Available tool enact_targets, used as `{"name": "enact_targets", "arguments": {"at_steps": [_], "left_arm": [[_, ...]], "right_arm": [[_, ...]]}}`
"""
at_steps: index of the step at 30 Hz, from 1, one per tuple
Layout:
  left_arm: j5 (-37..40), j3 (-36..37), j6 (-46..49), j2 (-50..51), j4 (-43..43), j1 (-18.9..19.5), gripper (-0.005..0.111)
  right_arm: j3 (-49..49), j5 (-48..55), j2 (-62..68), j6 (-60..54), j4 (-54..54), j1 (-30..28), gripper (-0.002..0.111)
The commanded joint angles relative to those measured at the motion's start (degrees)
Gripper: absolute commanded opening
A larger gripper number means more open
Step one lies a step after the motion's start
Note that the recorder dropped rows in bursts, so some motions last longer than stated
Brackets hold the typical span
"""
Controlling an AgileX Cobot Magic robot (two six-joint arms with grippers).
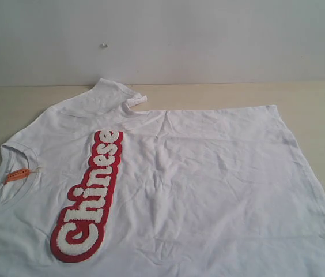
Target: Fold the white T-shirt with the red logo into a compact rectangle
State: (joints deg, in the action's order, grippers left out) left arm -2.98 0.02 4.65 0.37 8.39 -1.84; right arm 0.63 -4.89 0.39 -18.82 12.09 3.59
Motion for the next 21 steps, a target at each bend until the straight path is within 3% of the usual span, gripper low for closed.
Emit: {"name": "enact_targets", "arguments": {"at_steps": [1,5,10,13,21], "left_arm": [[-8.54,-0.02,-11.72,-0.37,3.3,-0.37,0.0],[-11.93,-0.02,-22.77,-0.37,3.3,-0.37,0.0],[-14.93,-0.58,-28.44,-0.37,0.81,-0.37,0.0],[-12.74,-4.96,-37.25,-0.34,-8.39,-0.37,0.0],[-14.39,-20.26,-67.33,11.2,-43.75,-0.37,0.0]], "right_arm": [[-0.63,-8.59,-0.39,7.82,10.57,-0.23,0.0],[-0.63,-10.25,-0.39,12.41,14.81,-0.23,0.0],[-4.69,-6.16,-0.39,17.14,11.58,-0.23,0.0],[-10.93,-1.03,-0.35,17.64,11.17,-0.23,0.0],[-28.09,9.99,7.03,15.31,11.17,-0.23,0.0]]}}
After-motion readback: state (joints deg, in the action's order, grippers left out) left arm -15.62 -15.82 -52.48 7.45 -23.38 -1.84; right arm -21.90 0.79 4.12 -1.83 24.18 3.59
